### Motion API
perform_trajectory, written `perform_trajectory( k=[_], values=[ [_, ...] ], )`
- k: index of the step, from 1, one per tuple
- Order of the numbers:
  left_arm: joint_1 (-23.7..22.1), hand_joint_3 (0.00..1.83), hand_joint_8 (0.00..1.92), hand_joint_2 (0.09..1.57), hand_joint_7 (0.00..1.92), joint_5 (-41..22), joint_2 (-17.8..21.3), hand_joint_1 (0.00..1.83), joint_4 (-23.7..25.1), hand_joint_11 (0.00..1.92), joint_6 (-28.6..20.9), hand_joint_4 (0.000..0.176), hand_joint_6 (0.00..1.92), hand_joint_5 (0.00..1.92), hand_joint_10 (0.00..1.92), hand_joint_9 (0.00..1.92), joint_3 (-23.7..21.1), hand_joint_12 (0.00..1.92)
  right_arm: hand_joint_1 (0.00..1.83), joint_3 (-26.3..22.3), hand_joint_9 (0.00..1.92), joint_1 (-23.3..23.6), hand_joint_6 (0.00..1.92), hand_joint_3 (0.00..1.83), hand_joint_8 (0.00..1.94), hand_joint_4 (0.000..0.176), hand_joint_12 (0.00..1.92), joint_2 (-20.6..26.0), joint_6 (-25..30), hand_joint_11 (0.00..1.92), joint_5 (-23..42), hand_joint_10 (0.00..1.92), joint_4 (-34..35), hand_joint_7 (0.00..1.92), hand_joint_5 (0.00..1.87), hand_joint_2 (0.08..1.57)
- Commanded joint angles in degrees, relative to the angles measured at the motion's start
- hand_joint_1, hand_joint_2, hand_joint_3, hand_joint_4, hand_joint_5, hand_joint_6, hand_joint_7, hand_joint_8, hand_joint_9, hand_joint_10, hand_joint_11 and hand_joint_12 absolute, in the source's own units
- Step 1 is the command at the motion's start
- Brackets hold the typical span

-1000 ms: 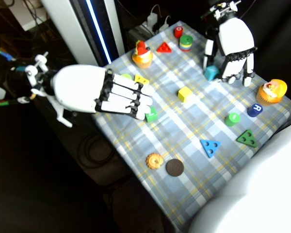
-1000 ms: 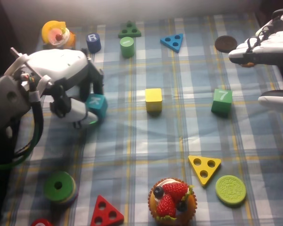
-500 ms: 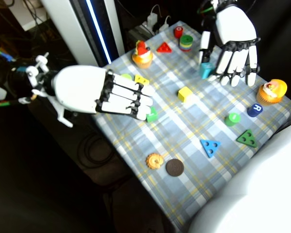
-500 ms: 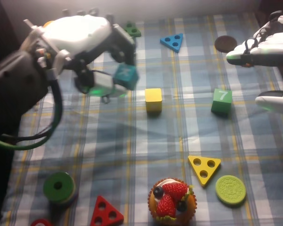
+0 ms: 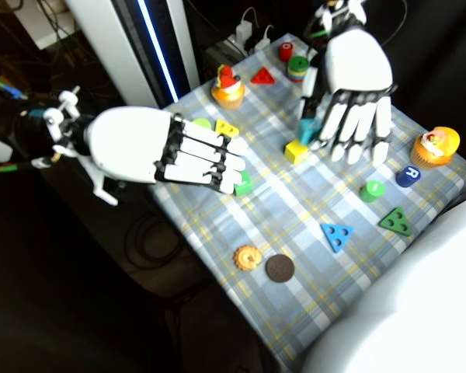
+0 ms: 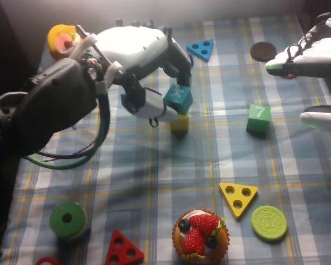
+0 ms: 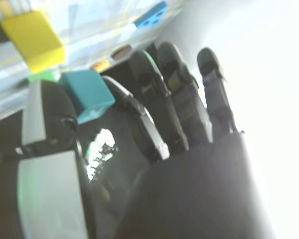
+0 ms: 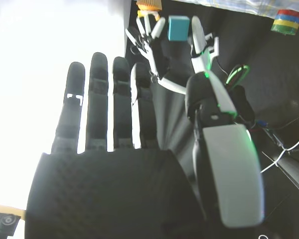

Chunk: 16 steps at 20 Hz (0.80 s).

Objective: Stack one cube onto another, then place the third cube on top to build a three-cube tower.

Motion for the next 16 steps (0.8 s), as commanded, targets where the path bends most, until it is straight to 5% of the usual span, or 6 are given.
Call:
perform_trajectory(
  k=[1, 5, 16],
  values=[
    [-1.0, 0.00, 0.01, 1.05, 0.88, -5.2, -0.1, 1.06, 1.3, 0.24, -0.2, 0.176, 0.73, 1.12, 0.00, 0.67, 0.5, 0.18, 0.55, 0.2, 0.46, 0.4, 0.00, 0.00, 0.00, 0.000, 0.96, -0.2, 0.5, 0.00, 6.7, 0.00, 1.3, 0.52, 0.45, 1.29],
    [-1.0, 0.00, 0.00, 1.08, 0.86, -4.3, -0.7, 1.04, 1.3, 0.19, -0.2, 0.176, 0.87, 1.04, 0.00, 0.65, 1.0, 0.25, 0.58, 0.2, 0.46, 0.4, 0.00, 0.00, 0.00, 0.000, 1.00, -0.2, 0.5, 0.00, 6.7, 0.00, 1.2, 0.52, 0.45, 1.28],
    [-1.0, 0.00, 0.00, 1.06, 0.89, -2.4, -1.1, 1.05, 0.7, 0.06, -0.2, 0.176, 0.80, 1.08, 0.00, 0.69, 2.2, 0.50, 0.54, 0.2, 0.45, 0.4, 0.00, 0.00, 0.00, 0.000, 0.92, -0.2, 0.7, 0.00, 6.7, 0.00, 1.2, 0.51, 0.43, 1.30]
  ],
)
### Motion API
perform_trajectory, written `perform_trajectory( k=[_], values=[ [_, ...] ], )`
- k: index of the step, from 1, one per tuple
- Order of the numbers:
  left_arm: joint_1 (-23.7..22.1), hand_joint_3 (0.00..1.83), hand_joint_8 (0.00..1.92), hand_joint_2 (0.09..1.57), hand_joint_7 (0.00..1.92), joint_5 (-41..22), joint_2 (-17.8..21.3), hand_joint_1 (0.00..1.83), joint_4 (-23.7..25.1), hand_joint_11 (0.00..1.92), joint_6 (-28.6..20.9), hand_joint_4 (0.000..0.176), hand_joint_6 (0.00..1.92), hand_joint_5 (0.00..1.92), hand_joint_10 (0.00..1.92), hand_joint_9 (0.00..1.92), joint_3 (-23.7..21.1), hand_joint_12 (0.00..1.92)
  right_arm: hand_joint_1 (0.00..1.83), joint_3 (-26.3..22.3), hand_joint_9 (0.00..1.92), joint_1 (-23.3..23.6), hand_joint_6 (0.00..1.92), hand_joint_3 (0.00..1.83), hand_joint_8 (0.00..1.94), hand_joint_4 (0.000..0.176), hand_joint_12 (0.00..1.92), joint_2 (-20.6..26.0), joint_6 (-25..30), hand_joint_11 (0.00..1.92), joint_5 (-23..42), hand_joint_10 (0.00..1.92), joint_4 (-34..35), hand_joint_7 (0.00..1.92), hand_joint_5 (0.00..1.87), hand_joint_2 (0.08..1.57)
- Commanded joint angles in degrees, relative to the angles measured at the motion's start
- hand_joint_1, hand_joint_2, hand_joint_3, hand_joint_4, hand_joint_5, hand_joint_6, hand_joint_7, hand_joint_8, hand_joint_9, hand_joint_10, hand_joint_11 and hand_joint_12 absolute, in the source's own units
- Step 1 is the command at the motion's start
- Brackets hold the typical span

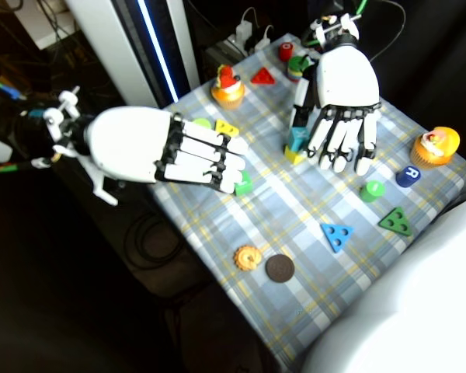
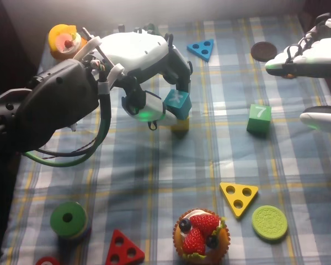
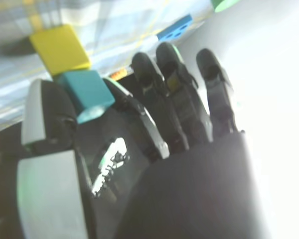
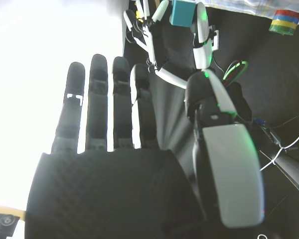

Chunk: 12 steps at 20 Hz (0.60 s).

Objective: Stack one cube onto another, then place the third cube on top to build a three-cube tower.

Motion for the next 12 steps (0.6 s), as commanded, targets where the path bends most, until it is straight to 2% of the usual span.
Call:
perform_trajectory(
  k=[1, 5, 9, 12],
  values=[
    [-1.0, 0.00, 0.00, 1.06, 0.89, -4.9, -0.2, 1.05, 0.9, 0.06, -0.2, 0.176, 0.80, 1.08, 0.00, 0.69, 0.4, 0.50, 0.54, 0.2, 0.45, 0.4, 0.00, 0.00, 0.00, 0.000, 0.92, -0.2, 0.5, 0.00, 6.7, 0.00, 1.4, 0.51, 0.43, 1.30],
    [-1.0, 0.00, 0.00, 1.08, 0.87, -4.7, -0.4, 1.03, 0.7, 0.03, -0.2, 0.176, 0.89, 1.02, 0.00, 0.67, 0.5, 0.50, 0.54, 0.2, 0.44, 0.4, 0.00, 0.00, 0.00, 0.000, 0.87, -0.2, 0.6, 0.00, 6.7, 0.00, 1.4, 0.50, 0.42, 1.31],
    [-1.0, 0.00, 0.00, 1.09, 0.85, -4.6, -0.4, 1.03, 0.7, 0.02, -0.2, 0.176, 0.92, 1.01, 0.00, 0.66, 0.6, 0.52, 0.55, 0.2, 0.45, 0.4, 0.00, 0.00, 0.00, 0.000, 0.93, -0.2, 0.6, 0.00, 6.7, 0.00, 1.4, 0.50, 0.42, 1.30],
    [-1.0, 0.00, 0.00, 1.08, 0.84, -4.6, -0.4, 1.04, 0.7, 0.03, -0.2, 0.176, 0.87, 1.04, 0.00, 0.67, 0.6, 0.54, 0.53, 0.3, 0.44, 0.4, 0.00, 0.00, 0.00, 0.000, 0.88, -0.2, 0.6, 0.00, 6.7, 0.00, 1.4, 0.50, 0.42, 1.30]
  ],
)
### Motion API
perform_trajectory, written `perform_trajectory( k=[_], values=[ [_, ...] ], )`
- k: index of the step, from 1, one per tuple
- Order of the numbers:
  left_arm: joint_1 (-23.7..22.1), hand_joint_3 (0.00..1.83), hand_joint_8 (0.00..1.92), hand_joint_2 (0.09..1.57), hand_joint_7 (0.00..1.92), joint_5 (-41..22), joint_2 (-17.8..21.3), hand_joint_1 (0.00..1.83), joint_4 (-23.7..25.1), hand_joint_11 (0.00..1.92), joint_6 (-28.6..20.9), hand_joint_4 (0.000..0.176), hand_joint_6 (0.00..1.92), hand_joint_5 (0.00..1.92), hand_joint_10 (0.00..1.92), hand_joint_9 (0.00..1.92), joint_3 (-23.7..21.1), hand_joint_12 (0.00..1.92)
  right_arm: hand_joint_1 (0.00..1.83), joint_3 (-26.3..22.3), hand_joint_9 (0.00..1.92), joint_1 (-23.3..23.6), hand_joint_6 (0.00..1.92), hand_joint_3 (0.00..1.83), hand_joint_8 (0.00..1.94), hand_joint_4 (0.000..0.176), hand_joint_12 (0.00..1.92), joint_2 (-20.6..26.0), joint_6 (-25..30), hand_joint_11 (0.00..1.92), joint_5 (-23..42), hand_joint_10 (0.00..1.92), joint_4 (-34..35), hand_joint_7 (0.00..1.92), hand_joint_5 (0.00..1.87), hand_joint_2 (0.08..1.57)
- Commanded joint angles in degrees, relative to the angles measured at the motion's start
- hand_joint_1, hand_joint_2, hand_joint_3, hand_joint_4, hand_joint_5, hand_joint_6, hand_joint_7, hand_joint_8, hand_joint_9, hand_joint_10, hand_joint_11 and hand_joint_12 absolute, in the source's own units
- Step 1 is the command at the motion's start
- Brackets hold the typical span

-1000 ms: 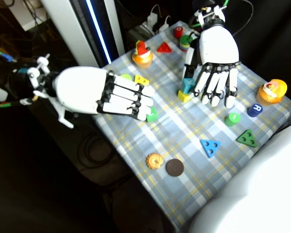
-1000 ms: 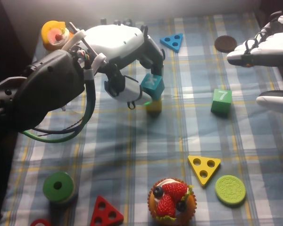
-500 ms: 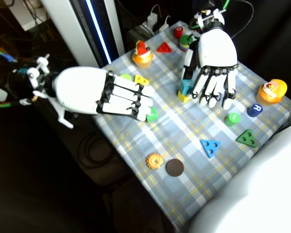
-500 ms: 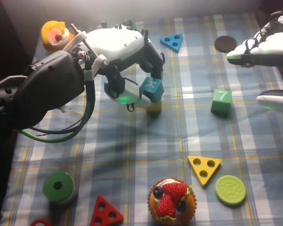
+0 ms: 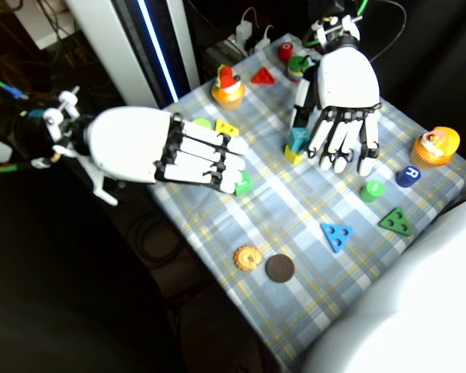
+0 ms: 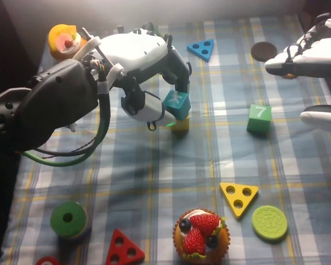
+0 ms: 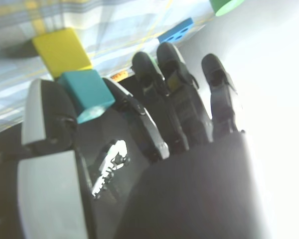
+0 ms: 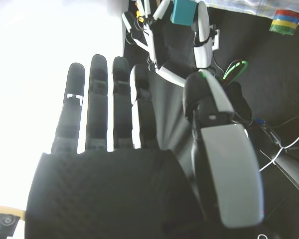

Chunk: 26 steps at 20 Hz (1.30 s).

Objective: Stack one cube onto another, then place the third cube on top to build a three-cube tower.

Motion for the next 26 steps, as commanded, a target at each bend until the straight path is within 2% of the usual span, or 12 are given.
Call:
perform_trajectory(
  k=[1, 2, 3, 5, 14, 16, 18, 20, 22, 23, 24, 26],
  values=[
    [-1.0, 0.00, 0.00, 1.08, 0.84, -5.0, -0.4, 1.04, 1.0, 0.03, -0.2, 0.176, 0.87, 1.04, 0.00, 0.67, 0.3, 0.54, 0.53, 0.3, 0.44, 0.4, 0.00, 0.00, 0.00, 0.000, 0.88, -0.2, 0.5, 0.00, 6.7, 0.00, 1.5, 0.50, 0.42, 1.30],
    [-1.0, 0.00, 0.00, 0.98, 0.81, -5.0, -0.4, 0.98, 1.0, 0.02, -0.2, 0.173, 0.35, 0.91, 0.01, 0.66, 0.3, 0.54, 0.52, 0.3, 0.44, 0.4, 0.00, 0.00, 0.00, 0.000, 0.91, -0.2, 0.5, 0.00, 6.7, 0.00, 1.5, 0.50, 0.42, 1.30],
    [-1.0, 0.00, 0.00, 0.98, 0.81, -4.9, -0.4, 0.98, 1.0, 0.02, -0.2, 0.173, 0.35, 0.91, 0.01, 0.66, 0.3, 0.54, 0.52, 0.3, 0.44, 0.4, 0.00, 0.00, 0.00, 0.000, 0.91, -0.2, 0.5, 0.00, 6.7, 0.00, 1.5, 0.50, 0.42, 1.30],
    [-1.0, 0.00, 0.00, 0.95, 0.79, -4.9, -0.4, 0.96, 1.0, 0.01, -0.2, 0.172, 0.04, 0.93, 0.01, 0.67, 0.3, 0.56, 0.55, 0.3, 0.44, 0.4, 0.00, 0.00, 0.00, 0.000, 0.91, -0.2, 0.5, 0.00, 6.7, 0.00, 1.5, 0.50, 0.43, 1.30],
    [-0.7, 0.00, 0.00, 0.93, 0.73, -5.0, 0.3, 0.95, 1.0, 0.02, -0.2, 0.172, 0.00, 0.89, 0.01, 0.69, -0.4, 0.57, 0.54, 0.3, 0.44, 0.4, 0.00, 0.00, 0.00, 0.000, 0.94, -0.2, 0.6, 0.00, 6.7, 0.00, 1.5, 0.50, 0.44, 1.29],
    [-0.3, 0.00, 0.00, 0.92, 0.68, -6.1, 1.3, 0.93, 1.3, 0.01, -0.1, 0.176, 0.00, 0.77, 0.00, 0.65, -1.6, 0.61, 0.56, 0.3, 0.46, 0.4, 0.00, 0.00, 0.00, 0.000, 0.97, -0.2, 0.6, 0.00, 6.7, 0.01, 1.5, 0.51, 0.45, 1.28],
    [0.1, 0.00, 0.00, 0.87, 0.56, -8.0, 2.9, 0.90, 1.9, 0.00, -0.2, 0.165, 0.00, 0.54, 0.00, 0.56, -3.6, 0.69, 0.57, 0.3, 0.44, 0.4, 0.00, 0.00, 0.00, 0.000, 0.91, -0.2, 0.6, 0.00, 6.6, 0.01, 1.5, 0.50, 0.44, 1.27],
    [0.7, 0.00, 0.00, 0.84, 0.37, -10.5, 4.8, 0.85, 3.2, 0.00, -1.3, 0.174, 0.00, 0.27, 0.00, 0.43, -5.8, 0.59, 0.61, 0.4, 0.46, 0.4, 0.00, 0.00, 0.00, 0.000, 0.89, -0.5, 0.6, 0.05, 6.2, 0.00, 1.5, 0.50, 0.42, 1.22],
    [1.7, 0.01, 0.00, 0.85, 0.34, -13.6, 7.2, 0.80, 4.7, 0.00, -2.4, 0.176, 0.00, 0.24, 0.00, 0.39, -8.4, 0.58, 0.65, 1.1, 0.47, 0.6, 0.00, 0.00, 0.00, 0.000, 0.89, -1.5, 0.6, 0.08, 5.5, 0.00, 2.1, 0.51, 0.42, 1.21],
    [2.6, 0.00, 0.00, 0.87, 0.20, -15.6, 8.9, 0.66, 5.7, 0.00, -4.3, 0.176, 0.00, 0.10, 0.00, 0.28, -10.1, 0.37, 0.72, 1.6, 0.45, 0.8, 0.00, 0.00, 0.00, 0.000, 0.93, -2.4, 0.6, 0.05, 5.2, 0.00, 2.7, 0.51, 0.44, 1.13],
    [3.8, 0.00, 0.00, 0.86, 0.16, -18.0, 10.6, 0.61, 6.6, 0.00, -7.1, 0.176, 0.00, 0.05, 0.00, 0.26, -11.6, 0.33, 0.73, 2.2, 0.42, 1.3, 0.00, 0.00, 0.00, 0.000, 0.92, -3.2, 0.6, 0.02, 4.6, 0.00, 3.0, 0.49, 0.43, 1.10],
    [7.2, 0.00, 0.00, 0.86, 0.15, -24.0, 15.0, 0.61, 8.3, 0.00, -11.0, 0.176, 0.00, 0.01, 0.00, 0.25, -15.9, 0.32, 0.78, 3.7, 0.42, 3.3, 0.00, 0.00, 0.00, 0.000, 0.92, -5.3, 0.6, 0.00, 2.0, 0.00, 3.0, 0.49, 0.43, 1.09]
  ],
)
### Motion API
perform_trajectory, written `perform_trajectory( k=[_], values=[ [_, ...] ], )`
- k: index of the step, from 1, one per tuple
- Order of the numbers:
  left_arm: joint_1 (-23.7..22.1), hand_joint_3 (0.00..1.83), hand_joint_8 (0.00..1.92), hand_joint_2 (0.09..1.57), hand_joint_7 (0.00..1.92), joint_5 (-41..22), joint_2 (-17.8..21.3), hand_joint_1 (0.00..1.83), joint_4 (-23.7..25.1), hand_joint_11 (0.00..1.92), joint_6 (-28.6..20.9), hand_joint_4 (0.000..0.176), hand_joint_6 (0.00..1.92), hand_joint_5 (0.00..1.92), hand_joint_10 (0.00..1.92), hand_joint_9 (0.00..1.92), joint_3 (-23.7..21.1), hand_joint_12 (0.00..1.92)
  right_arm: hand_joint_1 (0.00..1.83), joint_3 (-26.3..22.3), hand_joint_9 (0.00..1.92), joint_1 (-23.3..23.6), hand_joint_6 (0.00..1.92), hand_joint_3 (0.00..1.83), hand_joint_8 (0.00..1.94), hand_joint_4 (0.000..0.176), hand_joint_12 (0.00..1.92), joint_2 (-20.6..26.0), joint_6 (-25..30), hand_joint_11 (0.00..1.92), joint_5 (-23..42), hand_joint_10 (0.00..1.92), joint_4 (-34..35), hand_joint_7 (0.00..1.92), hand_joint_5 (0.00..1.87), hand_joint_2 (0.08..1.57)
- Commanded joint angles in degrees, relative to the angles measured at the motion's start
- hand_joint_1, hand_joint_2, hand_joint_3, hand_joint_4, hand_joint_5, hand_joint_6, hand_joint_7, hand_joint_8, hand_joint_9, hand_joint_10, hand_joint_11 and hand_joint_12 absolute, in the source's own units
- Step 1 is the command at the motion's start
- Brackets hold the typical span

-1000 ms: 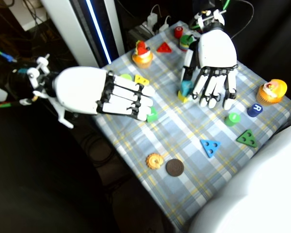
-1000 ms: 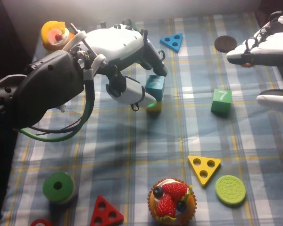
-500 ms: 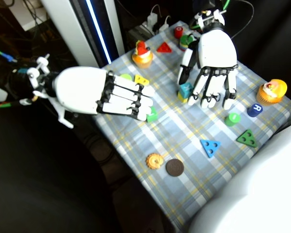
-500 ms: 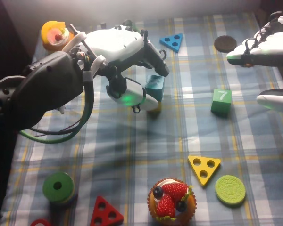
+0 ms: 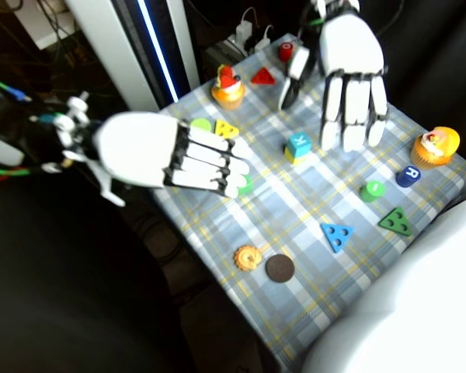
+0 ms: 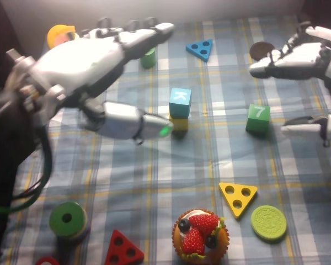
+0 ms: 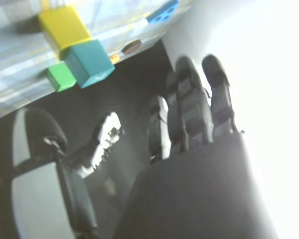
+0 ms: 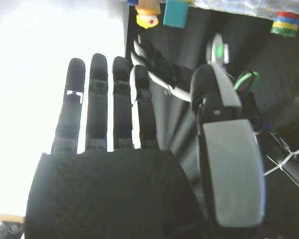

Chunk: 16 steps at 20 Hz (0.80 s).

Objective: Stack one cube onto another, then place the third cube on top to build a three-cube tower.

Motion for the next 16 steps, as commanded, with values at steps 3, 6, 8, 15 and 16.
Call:
perform_trajectory(
  k=[3, 6, 8, 15, 16],
  values=[
    [4.7, 0.00, 0.00, 0.79, 0.13, -17.7, 4.9, 0.67, 2.9, 0.00, -4.5, 0.176, 0.00, 0.05, 0.00, 0.21, -5.2, 0.12, 0.72, 2.2, 0.44, 2.3, 0.00, 0.00, 0.00, 0.000, 1.07, -2.5, 0.4, 0.00, 1.5, 0.01, 1.5, 0.47, 0.43, 1.04],
    [8.6, 0.00, 0.00, 0.79, 0.11, -24.5, 7.9, 0.68, 3.0, 0.01, -8.1, 0.176, 0.00, 0.05, 0.00, 0.16, -8.5, 0.05, 0.72, 4.0, 0.47, 3.8, 0.01, 0.00, 0.01, 0.000, 1.08, -4.4, -0.2, 0.01, -2.3, 0.02, 1.4, 0.49, 0.46, 1.03],
    [9.6, 0.00, 0.00, 0.79, 0.11, -26.3, 8.4, 0.66, 3.1, 0.09, -8.1, 0.176, 0.00, 0.05, 0.01, 0.16, -9.4, 0.09, 0.78, 4.6, 0.49, 4.7, 0.00, 0.00, 0.00, 0.000, 0.98, -4.8, -1.7, 0.05, -4.9, 0.01, 1.4, 0.50, 0.50, 1.01],
    [10.6, 0.00, 0.00, 0.79, 0.18, -27.5, 8.4, 0.67, 2.4, 0.00, -8.2, 0.176, 0.00, 0.10, 0.00, 0.26, -9.8, 0.58, 0.82, 6.9, 0.51, 7.6, 0.00, 0.00, 0.00, 0.000, 0.95, -8.1, -5.9, 0.09, -11.1, 0.00, 1.0, 0.55, 0.56, 0.99],
    [10.7, 0.00, 0.00, 0.79, 0.17, -27.5, 8.4, 0.67, 2.4, 0.00, -8.2, 0.176, 0.00, 0.10, 0.01, 0.25, -9.8, 0.53, 0.82, 7.2, 0.51, 7.7, 0.01, 0.00, 0.01, 0.000, 0.94, -8.4, -5.9, 0.10, -11.6, 0.01, 1.0, 0.56, 0.57, 0.99]
  ],
)
